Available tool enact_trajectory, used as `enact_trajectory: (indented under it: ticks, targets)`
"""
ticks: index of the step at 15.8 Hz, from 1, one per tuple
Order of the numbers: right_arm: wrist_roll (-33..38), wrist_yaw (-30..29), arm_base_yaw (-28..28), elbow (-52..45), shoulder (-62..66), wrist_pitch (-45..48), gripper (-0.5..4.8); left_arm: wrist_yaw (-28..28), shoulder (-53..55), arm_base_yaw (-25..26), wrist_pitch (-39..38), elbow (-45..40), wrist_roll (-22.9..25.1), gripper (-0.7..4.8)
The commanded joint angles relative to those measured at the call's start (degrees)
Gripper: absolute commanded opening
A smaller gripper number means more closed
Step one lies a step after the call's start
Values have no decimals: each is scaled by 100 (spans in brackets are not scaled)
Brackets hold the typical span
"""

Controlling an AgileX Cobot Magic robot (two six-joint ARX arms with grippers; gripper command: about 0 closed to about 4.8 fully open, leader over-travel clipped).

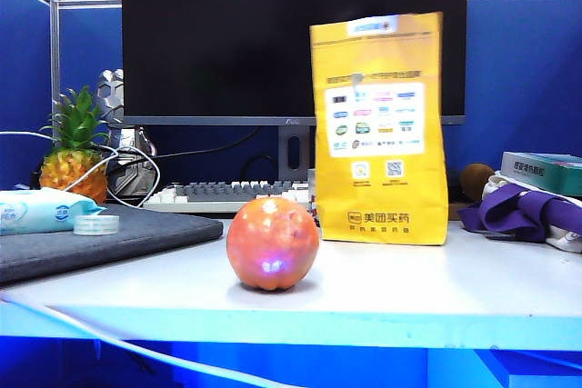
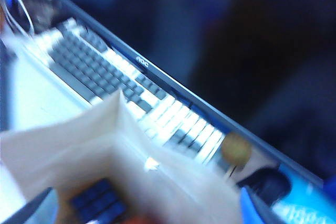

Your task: Pick up the orange and throw it into the yellow paper bag.

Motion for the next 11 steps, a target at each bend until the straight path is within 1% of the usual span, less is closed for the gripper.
enact_trajectory:
  ticks: [1,2,3,4,6,8,10,11]
  targets:
    - [713,-584,-188,37,-881,-328,479,-1386,-938,24,-713,22,813,479]
    - [911,-922,-247,37,-1255,-433,479,-1432,-1416,162,-1078,15,813,479]
    - [938,-1178,-278,33,-1674,-612,479,-1432,-1829,302,-1397,15,796,479]
    - [850,-1213,-278,31,-2048,-881,479,-1471,-2197,332,-1733,13,765,479]
    - [837,-1414,-269,-179,-2824,-1423,479,-1738,-2975,400,-2389,-28,772,479]
    - [861,-1335,-269,-1021,-3814,-1364,479,-1725,-3716,398,-3128,-35,614,479]
    - [885,-977,-267,-2441,-5084,-872,479,-1908,-4448,398,-3659,-179,597,479]
    - [1088,-782,-269,-3259,-5799,-498,479,-1908,-4784,393,-3849,-328,468,479]
